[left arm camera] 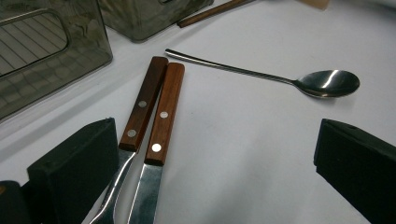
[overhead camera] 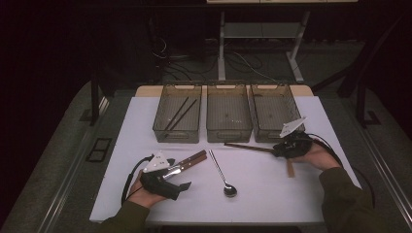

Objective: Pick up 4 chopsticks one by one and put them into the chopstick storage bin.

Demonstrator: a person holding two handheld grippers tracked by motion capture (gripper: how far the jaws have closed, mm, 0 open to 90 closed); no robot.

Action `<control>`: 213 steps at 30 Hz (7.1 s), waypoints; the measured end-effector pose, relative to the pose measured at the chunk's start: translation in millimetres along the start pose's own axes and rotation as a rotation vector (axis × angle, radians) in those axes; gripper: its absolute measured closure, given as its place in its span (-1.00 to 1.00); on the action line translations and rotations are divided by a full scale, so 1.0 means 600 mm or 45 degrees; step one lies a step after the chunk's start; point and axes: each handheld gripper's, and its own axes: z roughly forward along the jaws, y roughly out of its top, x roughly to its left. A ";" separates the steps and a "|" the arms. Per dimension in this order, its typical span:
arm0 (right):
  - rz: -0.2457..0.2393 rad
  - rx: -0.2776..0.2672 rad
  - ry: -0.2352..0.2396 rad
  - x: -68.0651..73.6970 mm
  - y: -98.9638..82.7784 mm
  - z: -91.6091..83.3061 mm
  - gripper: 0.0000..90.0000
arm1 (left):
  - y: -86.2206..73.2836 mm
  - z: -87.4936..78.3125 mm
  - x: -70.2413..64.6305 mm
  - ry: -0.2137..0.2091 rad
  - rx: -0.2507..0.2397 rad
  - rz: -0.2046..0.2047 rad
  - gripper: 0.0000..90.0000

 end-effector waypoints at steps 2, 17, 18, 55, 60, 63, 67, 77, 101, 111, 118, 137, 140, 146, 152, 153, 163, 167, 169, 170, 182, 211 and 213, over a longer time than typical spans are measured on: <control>-0.011 0.001 0.013 0.002 0.000 -0.001 0.60 | 0.000 0.000 0.000 -0.001 0.001 0.000 -1.00; -0.078 0.030 0.037 0.014 0.001 -0.007 0.68 | 0.000 0.000 -0.001 -0.002 0.002 0.002 -1.00; -0.077 0.028 0.043 0.016 0.002 -0.007 0.69 | 0.000 0.000 -0.001 -0.002 0.001 0.002 -1.00; -0.045 -0.107 0.050 0.043 -0.002 -0.021 0.72 | 0.001 0.000 -0.002 -0.004 0.005 0.008 -1.00; -0.056 -0.087 0.039 0.043 -0.001 -0.014 0.75 | 0.000 0.000 -0.001 -0.005 0.004 0.008 -1.00; -0.067 -0.087 0.032 0.044 -0.001 -0.013 0.76 | 0.001 0.001 -0.001 -0.005 0.005 0.008 -1.00; -0.084 -0.053 0.033 0.046 0.000 -0.006 0.77 | 0.001 0.001 -0.002 -0.005 0.005 0.009 -1.00; -0.118 -0.029 0.034 0.047 0.000 0.005 0.81 | 0.000 0.001 -0.001 -0.006 0.005 0.006 -1.00; -0.102 -0.084 0.069 0.052 0.001 -0.014 0.88 | -0.001 0.002 -0.001 -0.022 0.005 0.006 -1.00; -0.090 -0.125 0.064 0.062 0.006 -0.038 0.88 | -0.002 -0.001 -0.002 -0.050 -0.015 0.017 -1.00; -0.046 -0.142 0.049 0.067 0.008 -0.050 0.88 | -0.006 0.000 -0.002 -0.079 -0.001 0.027 -1.00; 0.031 -0.255 0.091 0.084 0.037 -0.071 0.88 | -0.006 -0.002 -0.001 -0.095 -0.019 0.035 -1.00; 0.015 -0.280 0.093 0.090 0.043 -0.077 0.88 | -0.006 -0.002 0.000 -0.094 -0.016 0.031 -1.00; 0.001 -0.280 0.074 0.093 0.063 -0.077 0.88 | -0.006 -0.001 0.000 -0.092 -0.013 0.032 -1.00; 0.025 -0.269 0.058 0.092 0.085 -0.065 0.88 | -0.007 -0.001 0.001 -0.091 -0.024 0.022 -1.00; 0.030 -0.276 0.060 0.091 0.088 -0.065 0.88 | -0.006 -0.001 0.001 -0.091 -0.026 0.024 -1.00; 0.092 -0.320 0.029 0.090 0.141 -0.053 0.88 | -0.006 -0.004 -0.001 -0.082 -0.037 0.022 -1.00; 0.109 -0.321 0.001 0.090 0.161 -0.046 0.88 | -0.005 -0.003 0.000 -0.082 -0.024 0.034 -1.00; 0.119 -0.325 0.000 0.091 0.172 -0.044 0.88 | -0.005 -0.004 -0.001 -0.083 -0.031 0.032 -1.00; 0.127 -0.326 -0.006 0.091 0.179 -0.042 0.88 | -0.005 -0.004 -0.001 -0.084 -0.032 0.033 -1.00; 0.201 -0.366 -0.040 0.090 0.245 -0.011 0.88 | -0.004 -0.002 -0.004 -0.094 -0.046 0.029 -1.00; 0.296 -0.432 -0.091 0.098 0.409 0.087 0.88 | -0.003 -0.003 -0.005 -0.104 -0.043 0.057 -1.00; 0.287 -0.433 -0.092 0.100 0.422 0.096 0.88 | -0.003 -0.003 -0.005 -0.106 -0.044 0.058 -1.00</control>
